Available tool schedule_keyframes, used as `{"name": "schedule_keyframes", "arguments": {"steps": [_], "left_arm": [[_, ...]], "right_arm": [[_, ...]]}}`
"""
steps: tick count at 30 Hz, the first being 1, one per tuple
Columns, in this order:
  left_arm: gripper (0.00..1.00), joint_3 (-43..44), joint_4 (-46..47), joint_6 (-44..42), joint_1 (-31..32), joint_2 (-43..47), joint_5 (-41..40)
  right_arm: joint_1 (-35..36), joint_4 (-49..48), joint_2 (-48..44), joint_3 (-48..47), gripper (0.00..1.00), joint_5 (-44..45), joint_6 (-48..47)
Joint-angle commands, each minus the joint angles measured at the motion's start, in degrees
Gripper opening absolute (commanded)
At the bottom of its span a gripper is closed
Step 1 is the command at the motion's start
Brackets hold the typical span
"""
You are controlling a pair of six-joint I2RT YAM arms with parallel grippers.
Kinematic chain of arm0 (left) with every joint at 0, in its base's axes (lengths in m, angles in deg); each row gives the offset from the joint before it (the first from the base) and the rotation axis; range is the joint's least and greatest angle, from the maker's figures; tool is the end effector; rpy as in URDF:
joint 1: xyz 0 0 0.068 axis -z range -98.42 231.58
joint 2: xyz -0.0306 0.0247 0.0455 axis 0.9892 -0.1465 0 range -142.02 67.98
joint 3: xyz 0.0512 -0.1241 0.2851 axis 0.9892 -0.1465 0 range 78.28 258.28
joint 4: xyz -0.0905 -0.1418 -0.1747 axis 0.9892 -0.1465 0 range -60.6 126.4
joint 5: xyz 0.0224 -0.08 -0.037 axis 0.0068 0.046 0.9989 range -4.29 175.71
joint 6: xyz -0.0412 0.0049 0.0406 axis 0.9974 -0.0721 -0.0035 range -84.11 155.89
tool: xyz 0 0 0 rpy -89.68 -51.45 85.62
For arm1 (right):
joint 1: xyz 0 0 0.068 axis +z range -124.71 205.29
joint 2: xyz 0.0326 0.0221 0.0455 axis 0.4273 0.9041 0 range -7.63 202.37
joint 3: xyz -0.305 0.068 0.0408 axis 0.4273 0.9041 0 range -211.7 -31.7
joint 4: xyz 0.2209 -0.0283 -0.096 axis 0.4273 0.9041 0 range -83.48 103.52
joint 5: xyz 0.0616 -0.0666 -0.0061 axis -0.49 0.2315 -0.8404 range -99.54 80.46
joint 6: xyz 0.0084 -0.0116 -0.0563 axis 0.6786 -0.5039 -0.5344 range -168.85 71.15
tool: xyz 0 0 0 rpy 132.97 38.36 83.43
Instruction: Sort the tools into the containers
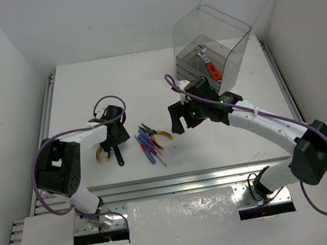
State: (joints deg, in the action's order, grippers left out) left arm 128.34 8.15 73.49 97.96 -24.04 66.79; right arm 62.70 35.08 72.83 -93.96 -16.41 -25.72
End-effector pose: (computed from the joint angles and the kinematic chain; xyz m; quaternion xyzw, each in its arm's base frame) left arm 0.2690 -0.0651 0.2085 -0.2066 0.9499 0.0673 0.2245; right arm 0.2196 0.1741 0.3195 -0.1372 0.9181 0.2335 0.2895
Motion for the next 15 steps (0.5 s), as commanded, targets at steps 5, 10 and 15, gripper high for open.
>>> {"name": "schedule_keyframes", "arguments": {"steps": [5, 10, 15], "left_arm": [[0.57, -3.3, 6.0, -0.5, -0.6, -4.8, 4.5], [0.13, -5.3, 9.6, -1.5, -0.6, -6.6, 8.7], [0.00, -6.7, 12.3, -1.8, -0.6, -5.5, 12.3]], "right_arm": [[0.8, -3.1, 0.2, -0.1, 0.81, -2.2, -0.1], [0.7, -10.3, -2.2, 4.2, 0.82, -11.8, 0.5], [0.6, -21.0, -2.3, 8.8, 0.88, -20.4, 4.1]]}}
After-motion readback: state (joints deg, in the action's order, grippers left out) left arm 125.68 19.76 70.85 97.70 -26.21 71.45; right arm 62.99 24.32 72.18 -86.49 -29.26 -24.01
